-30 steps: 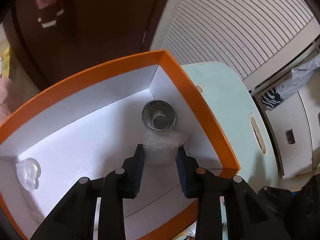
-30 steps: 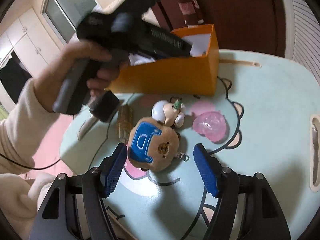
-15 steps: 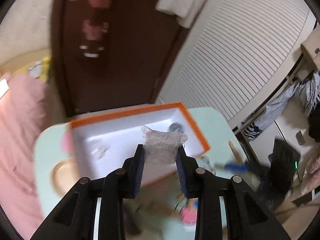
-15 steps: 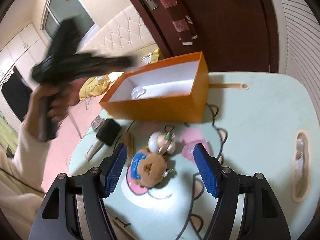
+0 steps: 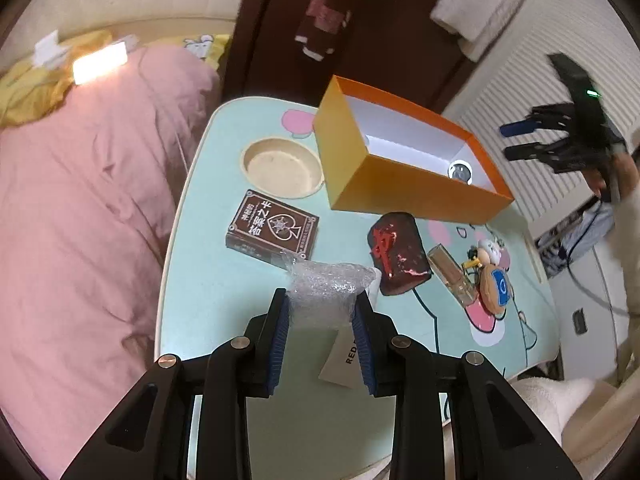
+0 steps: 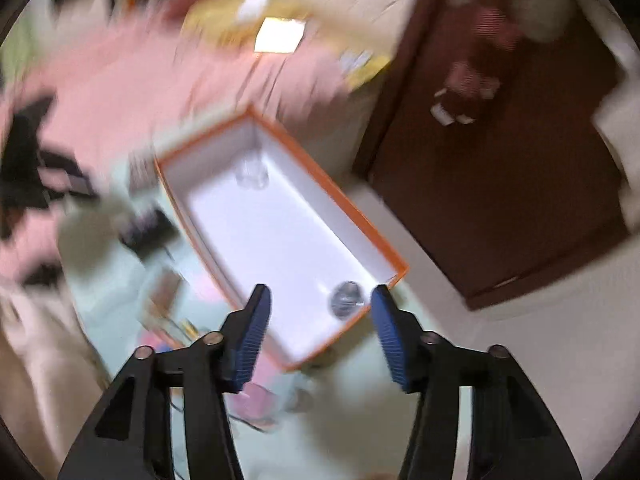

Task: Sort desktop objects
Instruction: 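Move the bubble wrap to the table with the left tool while the right tool grasps the metal cap, then lift the metal cap out of the box with the right tool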

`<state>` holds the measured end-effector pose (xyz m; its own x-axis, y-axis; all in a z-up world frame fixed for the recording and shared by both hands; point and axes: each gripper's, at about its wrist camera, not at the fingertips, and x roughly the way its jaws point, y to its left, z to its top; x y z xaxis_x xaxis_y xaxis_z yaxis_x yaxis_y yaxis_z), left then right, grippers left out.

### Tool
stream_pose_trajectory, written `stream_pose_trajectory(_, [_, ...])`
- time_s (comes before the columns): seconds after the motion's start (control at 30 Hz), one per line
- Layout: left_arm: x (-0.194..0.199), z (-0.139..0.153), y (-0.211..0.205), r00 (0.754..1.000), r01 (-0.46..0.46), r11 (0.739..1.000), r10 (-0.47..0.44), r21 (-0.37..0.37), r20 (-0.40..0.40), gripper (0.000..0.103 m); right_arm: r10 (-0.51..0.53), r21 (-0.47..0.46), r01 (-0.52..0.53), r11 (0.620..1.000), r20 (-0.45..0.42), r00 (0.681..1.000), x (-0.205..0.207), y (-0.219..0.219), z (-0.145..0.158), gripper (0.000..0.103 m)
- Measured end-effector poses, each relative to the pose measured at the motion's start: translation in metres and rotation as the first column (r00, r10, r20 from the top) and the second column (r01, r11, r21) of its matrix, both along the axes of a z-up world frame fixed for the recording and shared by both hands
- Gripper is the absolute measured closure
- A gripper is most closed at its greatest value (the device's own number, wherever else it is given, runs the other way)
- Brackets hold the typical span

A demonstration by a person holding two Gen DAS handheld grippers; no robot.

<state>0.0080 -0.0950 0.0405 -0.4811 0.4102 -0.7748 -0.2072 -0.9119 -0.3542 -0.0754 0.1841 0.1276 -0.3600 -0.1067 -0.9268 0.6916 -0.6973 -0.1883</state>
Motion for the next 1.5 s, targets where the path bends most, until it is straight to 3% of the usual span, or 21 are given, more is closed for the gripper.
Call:
stream_pose_trajectory(0.07, [-0.001, -0.002, 0.001, 1.000, -0.017, 1.000, 0.017, 0.007, -0.017, 0.074, 0.059, 0.134, -0.074, 0.988, 0.110, 0.992, -0.023, -0.020, -0.014, 0.060])
stream_pose_trajectory(0.17, [-0.003, -0.007, 0.004, 1.000, -0.018, 1.000, 0.018, 0.021, -0.013, 0.074, 0.134, 0.276, -0.196, 0.941, 0.229, 0.964, -0.037, -0.048, -0.041, 0.061])
stream_pose_trajectory(0.33, [-0.002, -0.011, 0.008, 1.000, -0.004, 0.999, 0.004, 0.033, -0.008, 0.074, 0.111, 0.426, -0.249, 0.870, 0.323, 0.940, -0.055, -0.066, -0.088, 0.061])
stream_pose_trajectory(0.5, [-0.001, -0.010, 0.006, 1.000, -0.005, 0.999, 0.005, 0.051, -0.007, 0.074, 0.015, 0.513, -0.258, 0.819, 0.430, 0.903, -0.070, -0.057, -0.121, 0.061])
stream_pose_trajectory(0.6, [0.000, -0.009, 0.004, 1.000, -0.009, 0.998, 0.010, 0.060, -0.009, 0.074, -0.007, 0.530, -0.273, 0.803, 0.467, 0.884, -0.072, -0.058, -0.133, 0.062])
stream_pose_trajectory(0.67, [0.000, -0.008, 0.003, 1.000, -0.012, 0.998, 0.013, 0.067, -0.010, 0.074, -0.006, 0.525, -0.288, 0.801, 0.488, 0.873, -0.073, -0.060, -0.135, 0.070])
stream_pose_trajectory(0.73, [0.001, -0.007, 0.002, 1.000, -0.015, 0.997, 0.016, 0.073, -0.011, 0.068, 0.011, 0.518, -0.296, 0.803, 0.484, 0.875, -0.072, -0.060, -0.131, 0.070])
stream_pose_trajectory(0.83, [0.001, -0.005, 0.000, 1.000, -0.020, 0.996, 0.021, 0.083, -0.013, 0.041, 0.022, 0.466, -0.273, 0.842, 0.475, 0.880, -0.074, -0.058, -0.118, 0.070])
stream_pose_trajectory(0.97, [0.002, -0.001, -0.003, 0.999, -0.025, 0.996, 0.027, 0.089, -0.021, 0.040, 0.040, 0.347, -0.196, 0.917, 0.408, 0.912, -0.078, -0.053, -0.080, 0.070])
stream_pose_trajectory(1.1, [0.000, 0.018, -0.002, 0.997, -0.013, 0.998, 0.017, 0.056, -0.069, 0.040, 0.057, 0.090, -0.087, 0.992, 0.296, 0.954, -0.063, -0.036, -0.019, 0.070])
stream_pose_trajectory(1.17, [-0.006, 0.036, 0.005, 0.993, -0.002, 1.000, 0.005, 0.027, -0.119, 0.040, 0.047, -0.076, -0.029, 0.997, 0.239, 0.970, -0.040, -0.017, 0.005, 0.070])
stream_pose_trajectory(1.27, [-0.025, 0.064, 0.030, 0.982, 0.069, 0.997, -0.072, -0.025, -0.174, 0.043, -0.002, -0.307, 0.061, 0.950, 0.190, 0.982, 0.003, 0.018, 0.015, 0.070])
stream_pose_trajectory(1.33, [-0.044, 0.078, 0.056, 0.970, 0.131, 0.990, -0.140, -0.057, -0.198, 0.043, -0.046, -0.447, 0.130, 0.885, 0.194, 0.980, 0.032, 0.038, 0.007, 0.070])
stream_pose_trajectory(1.4, [-0.062, 0.079, 0.081, 0.966, 0.165, 0.982, -0.179, -0.091, -0.186, 0.043, -0.104, -0.566, 0.217, 0.795, 0.225, 0.969, 0.060, 0.049, -0.008, 0.070])
stream_pose_trajectory(1.5, [-0.097, 0.064, 0.127, 0.971, 0.174, 0.966, -0.201, -0.191, -0.129, 0.056, -0.204, -0.601, 0.311, 0.736, 0.241, 0.949, 0.101, 0.057, -0.033, 0.070])
